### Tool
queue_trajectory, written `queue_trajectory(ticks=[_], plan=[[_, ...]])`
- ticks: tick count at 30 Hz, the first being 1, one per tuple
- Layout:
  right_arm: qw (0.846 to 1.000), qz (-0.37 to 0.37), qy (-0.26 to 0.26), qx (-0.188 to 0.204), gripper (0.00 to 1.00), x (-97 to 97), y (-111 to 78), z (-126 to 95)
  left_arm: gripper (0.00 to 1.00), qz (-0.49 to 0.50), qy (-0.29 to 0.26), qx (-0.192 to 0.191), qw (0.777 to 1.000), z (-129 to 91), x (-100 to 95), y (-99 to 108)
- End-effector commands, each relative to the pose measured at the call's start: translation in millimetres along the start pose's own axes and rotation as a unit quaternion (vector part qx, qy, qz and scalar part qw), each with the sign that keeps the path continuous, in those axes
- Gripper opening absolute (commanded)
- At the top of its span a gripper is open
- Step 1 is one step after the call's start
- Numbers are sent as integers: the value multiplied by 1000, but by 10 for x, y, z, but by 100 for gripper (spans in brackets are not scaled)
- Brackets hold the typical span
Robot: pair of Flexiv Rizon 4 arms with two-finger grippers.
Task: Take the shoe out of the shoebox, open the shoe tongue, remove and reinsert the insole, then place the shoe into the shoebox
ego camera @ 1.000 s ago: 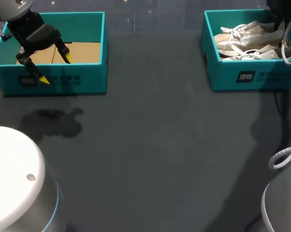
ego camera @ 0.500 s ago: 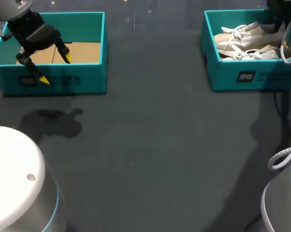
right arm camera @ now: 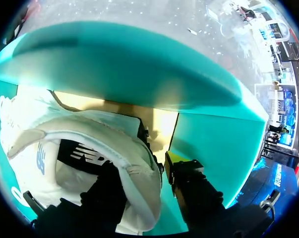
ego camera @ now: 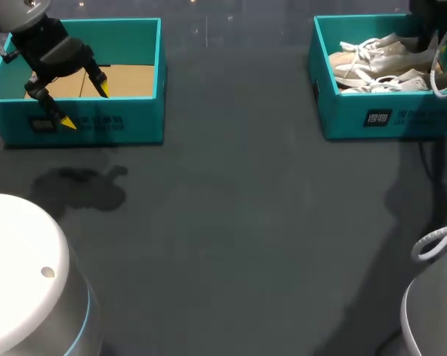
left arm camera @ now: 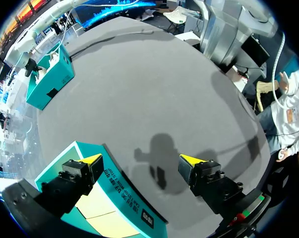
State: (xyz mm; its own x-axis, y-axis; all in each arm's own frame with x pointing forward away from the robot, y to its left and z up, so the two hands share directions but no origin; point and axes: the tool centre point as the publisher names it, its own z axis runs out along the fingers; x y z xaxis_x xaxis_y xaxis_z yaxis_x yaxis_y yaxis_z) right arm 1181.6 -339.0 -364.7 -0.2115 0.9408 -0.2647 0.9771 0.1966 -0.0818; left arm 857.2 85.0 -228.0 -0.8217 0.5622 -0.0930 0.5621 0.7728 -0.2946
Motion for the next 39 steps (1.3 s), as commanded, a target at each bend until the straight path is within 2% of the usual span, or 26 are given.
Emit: queue_trajectory(ticks=[1, 9, 11, 13, 17, 22, 28, 35, 39], plan=[[1000, 1, 2, 2, 40, -7, 17, -51, 100, 0, 0, -1, 1000, -2, 5, 2], [1000, 10, -6, -11, 53, -3, -30, -183, 100, 0, 0, -1, 1000, -2, 5, 2], [1000, 14, -9, -12, 64, -9, -42, -222, 100, 0, 0, -1, 1000, -2, 5, 2], [1000, 18, -10, -14, 82, -19, -56, -252, 100, 0, 0, -1, 1000, -2, 5, 2], [999, 24, -11, -18, 100, -30, -87, -318, 100, 0, 0, -1, 1000, -2, 5, 2], [999, 34, -9, -21, 100, -36, -140, -428, 100, 0, 0, -1, 1000, -2, 5, 2], [998, 46, -5, -38, 100, -27, -247, -726, 100, 0, 0, -1, 1000, -2, 5, 2], [997, 44, 10, -55, 100, 88, -405, -1099, 100, 0, 0, -1, 1000, -2, 5, 2], [997, 31, 40, -62, 100, 181, -529, -1287, 100, 0, 0, -1, 1000, -2, 5, 2]])
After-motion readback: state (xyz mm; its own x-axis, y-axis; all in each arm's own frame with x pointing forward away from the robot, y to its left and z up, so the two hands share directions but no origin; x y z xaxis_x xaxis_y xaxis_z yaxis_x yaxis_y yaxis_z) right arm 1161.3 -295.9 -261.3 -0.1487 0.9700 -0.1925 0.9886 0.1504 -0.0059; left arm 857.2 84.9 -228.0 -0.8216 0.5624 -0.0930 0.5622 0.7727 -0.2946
